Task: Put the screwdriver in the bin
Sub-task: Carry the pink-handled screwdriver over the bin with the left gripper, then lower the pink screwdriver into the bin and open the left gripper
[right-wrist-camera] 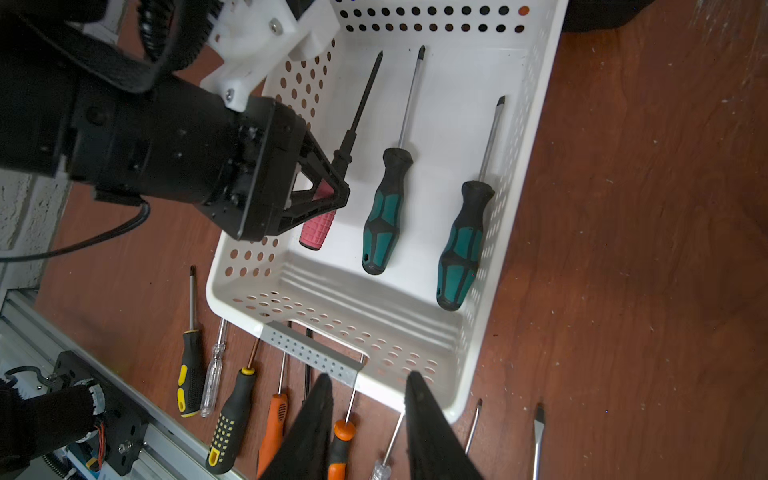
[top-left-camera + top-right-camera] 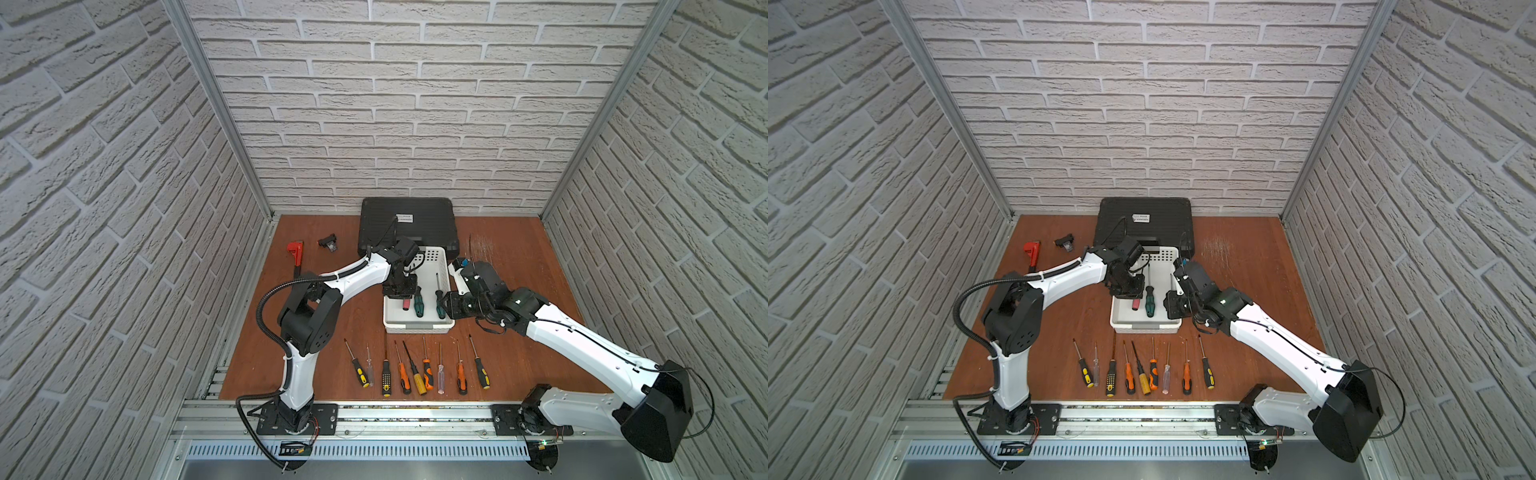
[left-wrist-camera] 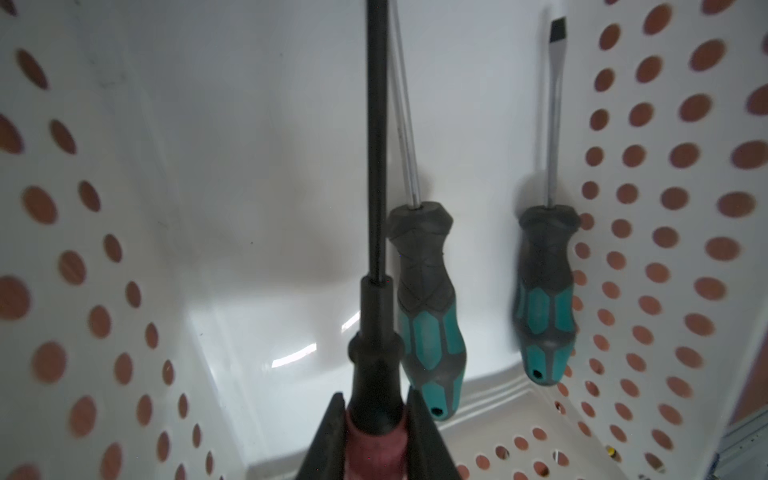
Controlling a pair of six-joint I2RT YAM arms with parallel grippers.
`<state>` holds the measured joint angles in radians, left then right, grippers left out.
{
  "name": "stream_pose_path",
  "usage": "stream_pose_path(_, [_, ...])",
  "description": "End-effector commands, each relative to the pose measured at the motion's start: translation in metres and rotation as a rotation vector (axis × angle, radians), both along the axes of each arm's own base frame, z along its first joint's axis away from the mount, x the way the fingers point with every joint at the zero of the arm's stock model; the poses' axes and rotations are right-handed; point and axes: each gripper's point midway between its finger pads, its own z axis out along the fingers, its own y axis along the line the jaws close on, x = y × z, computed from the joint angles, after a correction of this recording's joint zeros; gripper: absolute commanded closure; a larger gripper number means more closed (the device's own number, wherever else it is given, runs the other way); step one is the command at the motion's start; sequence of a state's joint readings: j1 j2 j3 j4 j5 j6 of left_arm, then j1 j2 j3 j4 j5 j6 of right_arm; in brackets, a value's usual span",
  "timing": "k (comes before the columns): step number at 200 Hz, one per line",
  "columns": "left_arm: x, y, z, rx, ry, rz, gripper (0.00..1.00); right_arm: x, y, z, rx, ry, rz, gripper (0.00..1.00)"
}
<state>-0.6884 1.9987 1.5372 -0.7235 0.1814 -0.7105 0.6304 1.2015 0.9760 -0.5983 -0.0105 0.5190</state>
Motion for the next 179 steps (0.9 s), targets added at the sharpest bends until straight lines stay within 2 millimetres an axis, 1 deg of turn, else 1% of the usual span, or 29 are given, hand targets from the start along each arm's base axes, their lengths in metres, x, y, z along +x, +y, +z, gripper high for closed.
stream_pose_path(1, [0.014,-0.01,0.004,-0.028,-0.039,0.013,0.97,-0.006,-0.007,0.0,-0.016,-0.007,-0.01,0.68])
stream_pose_path(17, [0.014,-0.009,-0.008,-0.021,-0.022,0.027,0.97,-0.007,-0.007,-0.002,-0.009,0.0,-0.013,0.68])
stream_pose_path(47, [0.018,-0.013,-0.024,-0.019,0.0,0.037,0.96,-0.01,-0.002,-0.011,0.018,0.024,-0.014,0.68])
stream_pose_path(75, [0.02,-0.015,-0.031,-0.019,0.008,0.045,0.96,-0.011,-0.004,-0.011,0.011,0.022,-0.013,0.68])
stream_pose_path(89, [0.019,-0.014,-0.034,-0.016,0.014,0.048,0.93,-0.011,-0.005,-0.01,0.007,0.02,-0.016,0.68])
stream_pose_path(125, [0.018,-0.014,-0.034,-0.023,0.011,0.059,0.78,-0.01,-0.003,-0.013,0.009,0.025,-0.014,0.68])
stream_pose_path(165, [0.016,-0.011,-0.031,-0.025,0.005,0.072,0.74,-0.009,-0.001,-0.014,0.012,0.026,-0.01,0.68])
stream_pose_path(179, [0.017,-0.011,-0.026,-0.032,-0.01,0.076,0.7,-0.009,-0.001,-0.013,0.013,0.025,-0.009,0.68])
